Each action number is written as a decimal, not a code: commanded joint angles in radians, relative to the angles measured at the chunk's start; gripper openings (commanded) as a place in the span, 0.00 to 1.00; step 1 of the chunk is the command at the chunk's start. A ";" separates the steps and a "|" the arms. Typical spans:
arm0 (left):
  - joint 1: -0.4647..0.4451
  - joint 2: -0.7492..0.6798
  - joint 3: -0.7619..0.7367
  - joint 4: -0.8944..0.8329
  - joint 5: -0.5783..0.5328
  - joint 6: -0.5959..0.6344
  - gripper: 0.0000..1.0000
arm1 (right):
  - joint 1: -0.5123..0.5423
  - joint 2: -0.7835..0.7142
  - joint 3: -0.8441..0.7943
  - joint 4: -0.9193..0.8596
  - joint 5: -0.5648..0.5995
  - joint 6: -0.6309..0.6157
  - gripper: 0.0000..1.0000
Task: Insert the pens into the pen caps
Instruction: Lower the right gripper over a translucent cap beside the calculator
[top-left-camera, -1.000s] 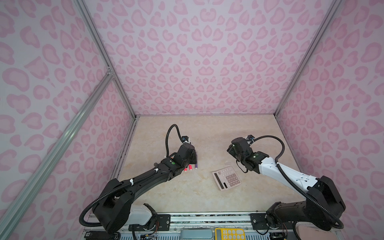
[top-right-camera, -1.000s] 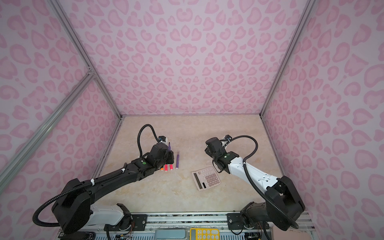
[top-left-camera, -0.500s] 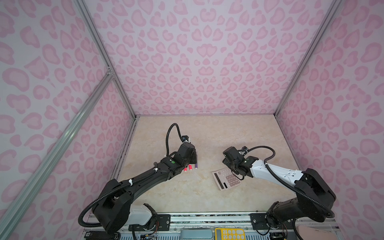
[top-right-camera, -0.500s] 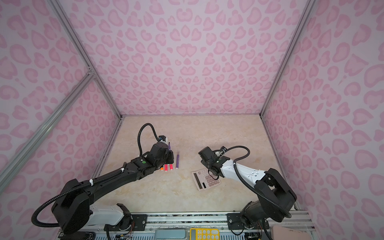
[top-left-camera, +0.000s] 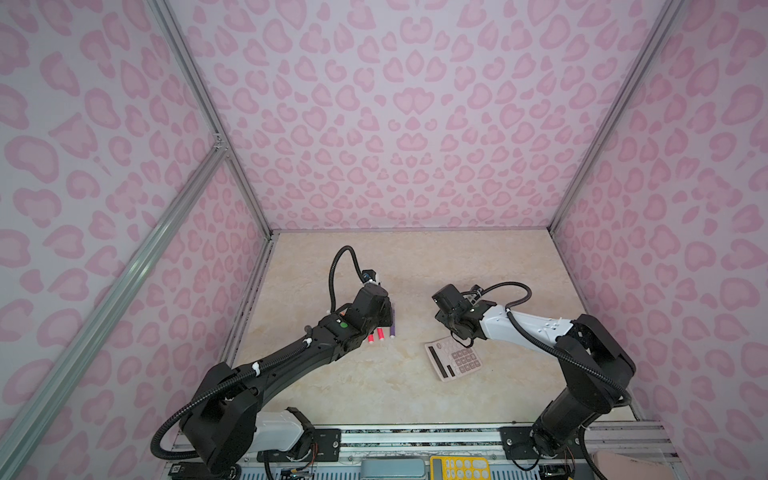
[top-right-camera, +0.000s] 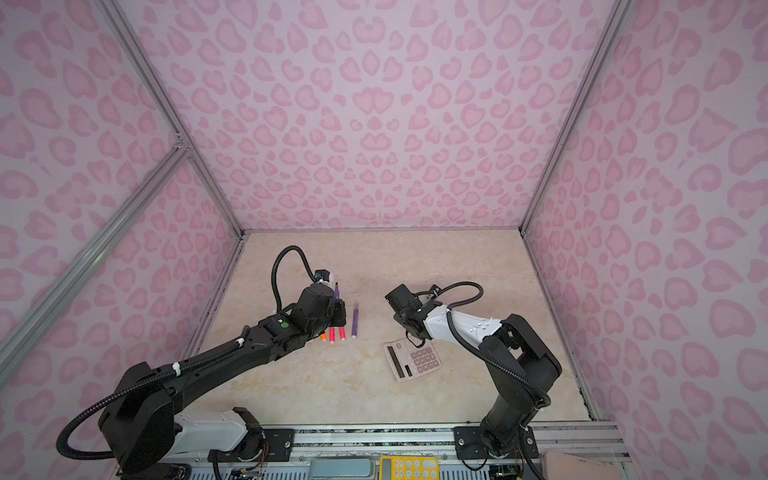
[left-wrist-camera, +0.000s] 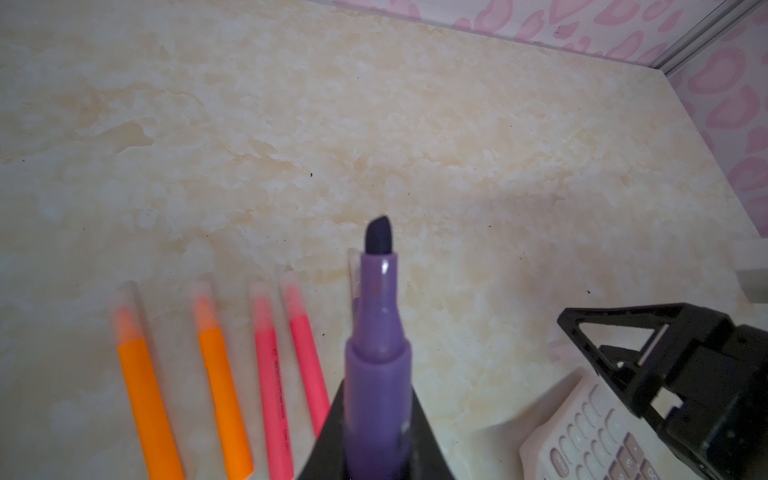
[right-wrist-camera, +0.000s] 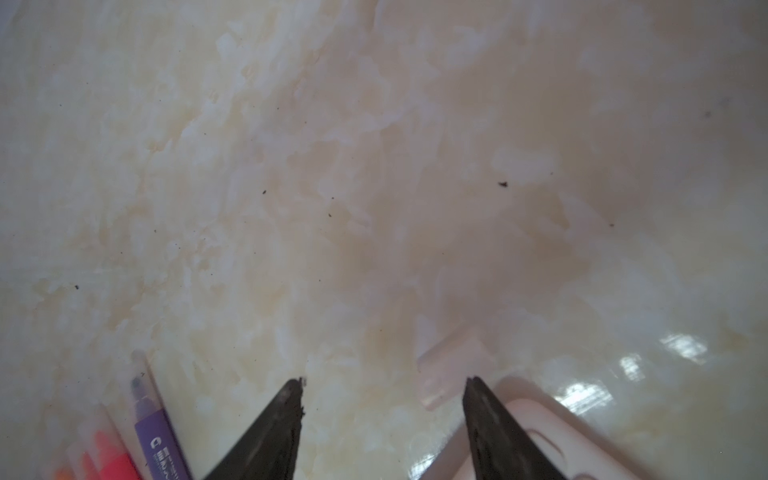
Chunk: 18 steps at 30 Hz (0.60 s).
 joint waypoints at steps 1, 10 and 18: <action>0.000 0.013 0.016 -0.001 -0.012 0.007 0.03 | -0.003 0.022 0.000 -0.024 0.017 0.001 0.63; 0.000 0.041 0.024 -0.002 -0.008 0.005 0.03 | -0.021 0.028 -0.042 0.032 -0.015 0.016 0.63; 0.001 0.048 0.027 -0.003 -0.012 0.005 0.03 | -0.048 0.070 -0.059 0.143 -0.098 -0.056 0.52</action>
